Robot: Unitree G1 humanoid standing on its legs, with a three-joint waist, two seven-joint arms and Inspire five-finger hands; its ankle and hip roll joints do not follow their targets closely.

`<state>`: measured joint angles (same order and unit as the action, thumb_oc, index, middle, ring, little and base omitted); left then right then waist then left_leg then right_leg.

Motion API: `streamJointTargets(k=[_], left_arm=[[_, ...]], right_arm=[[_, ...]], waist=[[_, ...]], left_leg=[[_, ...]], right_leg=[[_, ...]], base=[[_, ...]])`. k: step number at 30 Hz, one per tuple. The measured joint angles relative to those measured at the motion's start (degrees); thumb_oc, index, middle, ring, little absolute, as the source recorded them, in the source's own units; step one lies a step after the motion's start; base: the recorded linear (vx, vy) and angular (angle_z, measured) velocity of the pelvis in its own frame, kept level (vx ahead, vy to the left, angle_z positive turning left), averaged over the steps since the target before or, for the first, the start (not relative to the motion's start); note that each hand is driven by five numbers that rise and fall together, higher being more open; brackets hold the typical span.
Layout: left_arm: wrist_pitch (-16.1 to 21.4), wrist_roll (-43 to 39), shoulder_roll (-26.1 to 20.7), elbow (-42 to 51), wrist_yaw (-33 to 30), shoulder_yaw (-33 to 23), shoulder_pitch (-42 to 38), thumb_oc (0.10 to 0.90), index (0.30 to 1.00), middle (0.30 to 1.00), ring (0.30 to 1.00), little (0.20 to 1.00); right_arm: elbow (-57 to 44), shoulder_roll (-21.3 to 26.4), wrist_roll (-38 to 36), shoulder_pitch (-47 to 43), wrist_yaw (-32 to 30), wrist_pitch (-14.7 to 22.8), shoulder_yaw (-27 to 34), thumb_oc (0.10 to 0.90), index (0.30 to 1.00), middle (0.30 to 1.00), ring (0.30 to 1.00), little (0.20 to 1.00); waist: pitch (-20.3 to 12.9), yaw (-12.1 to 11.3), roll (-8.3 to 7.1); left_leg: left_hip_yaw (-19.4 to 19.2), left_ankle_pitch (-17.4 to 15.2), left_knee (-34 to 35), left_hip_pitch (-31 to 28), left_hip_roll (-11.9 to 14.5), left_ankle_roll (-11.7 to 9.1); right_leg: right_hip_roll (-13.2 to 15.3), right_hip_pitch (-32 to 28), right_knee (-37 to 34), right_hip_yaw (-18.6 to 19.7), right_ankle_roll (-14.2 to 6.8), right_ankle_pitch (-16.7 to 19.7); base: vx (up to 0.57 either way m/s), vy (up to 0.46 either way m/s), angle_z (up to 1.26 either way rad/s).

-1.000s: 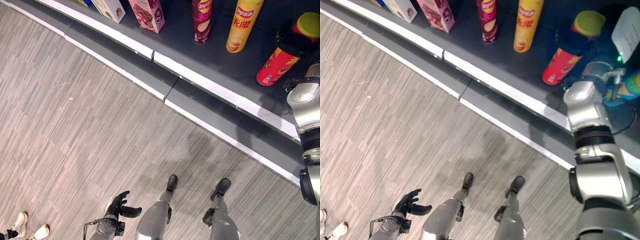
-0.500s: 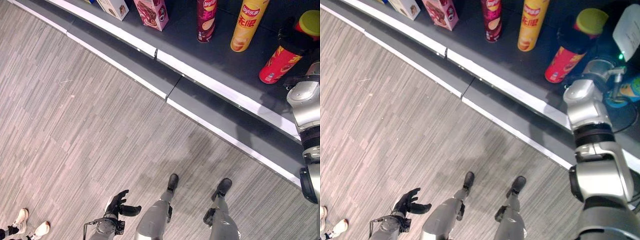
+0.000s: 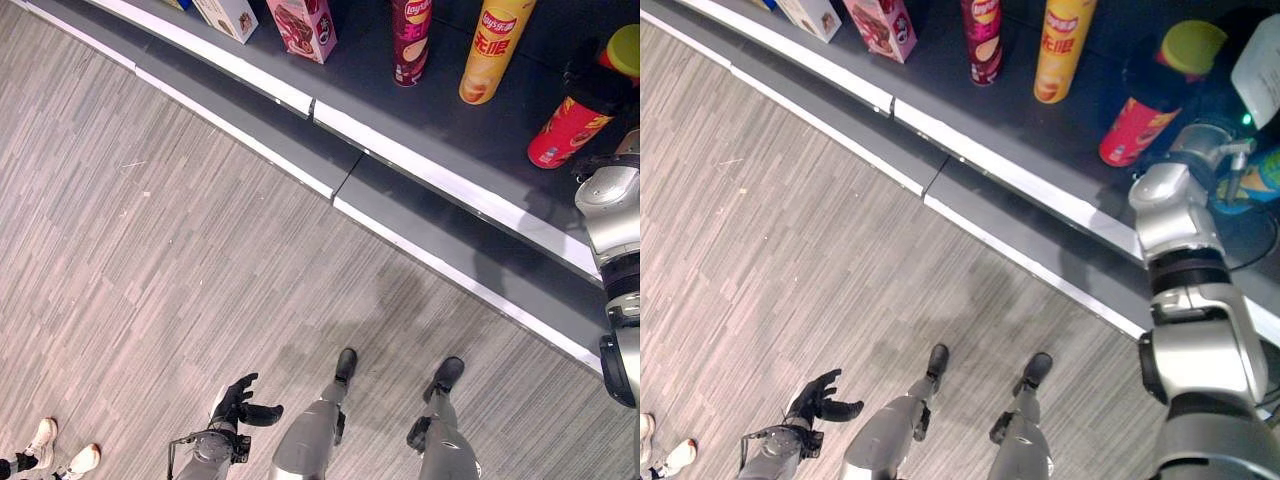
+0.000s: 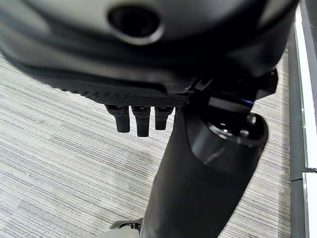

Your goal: Put the goods on the table back onto the shelves and tidy them up.

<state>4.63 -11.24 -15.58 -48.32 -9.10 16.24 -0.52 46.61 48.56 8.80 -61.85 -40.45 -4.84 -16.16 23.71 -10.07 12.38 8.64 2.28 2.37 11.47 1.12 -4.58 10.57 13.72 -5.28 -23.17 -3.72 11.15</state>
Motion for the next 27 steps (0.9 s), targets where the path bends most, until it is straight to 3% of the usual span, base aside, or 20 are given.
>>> streamJointTargets(k=[6,10,13,14,16,18,23,24,25,27], left_arm=[[0.0,0.0,0.0,0.9,-0.6,0.0,-0.1,0.800,0.900,0.900,0.900,0.900],[-0.2,0.1,0.0,1.1,-0.6,1.5,-0.7,0.800,0.900,0.900,0.900,0.900],[-0.7,0.3,0.1,1.2,-0.6,1.6,-2.2,0.800,0.900,0.900,0.900,0.900],[-1.7,0.7,0.1,1.0,-0.5,1.2,-2.3,0.800,0.900,0.900,0.900,0.900],[-2.4,1.3,0.1,0.8,-0.4,0.6,-2.1,0.800,0.900,0.900,0.900,0.900],[-2.5,2.7,-0.1,-0.6,-0.1,-0.3,-2.0,0.800,0.900,0.900,0.900,0.900],[-3.9,5.4,-1.2,-3.3,-0.1,-4.1,-0.5,0.800,0.900,0.900,0.900,0.900],[-4.4,5.9,-1.5,-3.3,-0.2,-3.9,-0.9,0.800,0.900,0.900,0.900,0.900],[-5.1,7.0,-2.0,-3.3,-0.7,-4.0,-0.3,0.800,0.900,0.900,0.900,0.900],[-5.2,8.1,-2.1,-5.1,-0.3,-7.2,0.9,0.800,0.900,0.900,0.900,0.900]], right_arm=[[0.3,-0.1,0.0,0.3,-0.1,-0.1,-0.2,0.800,0.900,0.900,0.900,0.900],[-0.1,-2.2,0.0,1.6,-1.3,-0.1,0.2,0.800,0.900,0.900,0.900,0.900],[-8.2,-4.7,1.1,8.8,-1.2,-0.7,3.0,0.800,0.900,0.900,0.900,0.900],[-15.5,-6.9,2.3,15.2,-1.2,-0.6,5.2,0.800,0.900,0.900,0.900,0.900],[-19.6,-9.7,3.0,19.7,-1.0,-0.4,5.7,0.800,0.900,0.900,0.900,0.900],[-22.6,-14.3,3.7,25.5,0.6,0.7,5.6,0.800,0.900,0.900,0.900,0.900],[-34.8,-20.3,3.9,41.8,5.8,1.3,7.0,0.800,0.900,0.900,0.900,0.900],[-35.3,-21.0,3.9,43.7,6.8,1.6,7.4,0.800,0.900,0.900,0.900,0.900],[-40.4,-22.7,3.4,47.4,9.8,2.5,10.1,0.800,0.900,0.900,0.900,0.900],[-45.6,-23.4,2.1,52.5,13.8,5.0,9.0,0.800,0.900,0.900,0.900,0.900]], waist=[[-0.1,0.1,-0.22],[-0.6,0.5,-1.80],[-2.1,1.8,-5.35],[-2.8,2.3,-6.68],[-3.5,2.7,-8.02],[-4.7,3.3,-10.31],[-7.2,6.2,-14.61],[-7.6,8.5,-15.70],[-7.7,8.9,-16.00],[-8.0,10.9,-16.92]], left_leg=[[-0.1,0.0,-1.4,0.0,-0.5,0.0],[-0.3,0.0,-1.4,-0.2,-0.5,0.0],[-0.4,0.1,-1.1,-0.6,-0.4,0.2],[-0.7,0.1,-1.0,-1.5,-0.3,0.3],[-1.7,0.0,-0.7,-2.7,-0.2,0.4],[-4.2,-0.5,0.3,-5.3,-0.4,1.0],[-9.0,-1.1,1.2,-8.9,-1.4,2.2],[-10.1,-1.2,1.3,-9.8,-2.2,2.5],[-12.3,-1.3,0.5,-9.7,-2.3,2.7],[-17.7,-2.0,0.9,-11.2,-1.5,3.8]], right_leg=[[0.3,-0.8,0.0,-0.1,0.2,0.2],[0.3,-1.0,0.0,0.0,0.2,0.6],[0.2,-1.2,0.0,0.1,0.2,0.7],[0.1,-1.8,0.0,0.2,0.2,0.7],[0.0,-2.5,0.0,0.9,0.2,0.7],[0.1,-3.3,0.0,3.3,0.1,0.8],[1.0,-3.8,0.0,7.8,-0.9,1.9],[0.8,-3.2,0.1,8.4,-1.5,2.7],[0.8,-2.2,1.3,9.5,-2.2,3.6],[-0.1,-0.7,0.5,11.5,-6.3,8.4]], base=[[-0.01,0.020,0.03],[-0.03,0.063,0.01],[0.03,0.125,-0.02],[0.07,0.159,-0.13],[0.04,0.113,-0.27],[0.05,0.153,-0.50],[-0.01,0.175,-0.47],[-0.10,0.200,-0.63],[-0.06,0.058,-0.86],[-0.04,0.048,-1.27]])
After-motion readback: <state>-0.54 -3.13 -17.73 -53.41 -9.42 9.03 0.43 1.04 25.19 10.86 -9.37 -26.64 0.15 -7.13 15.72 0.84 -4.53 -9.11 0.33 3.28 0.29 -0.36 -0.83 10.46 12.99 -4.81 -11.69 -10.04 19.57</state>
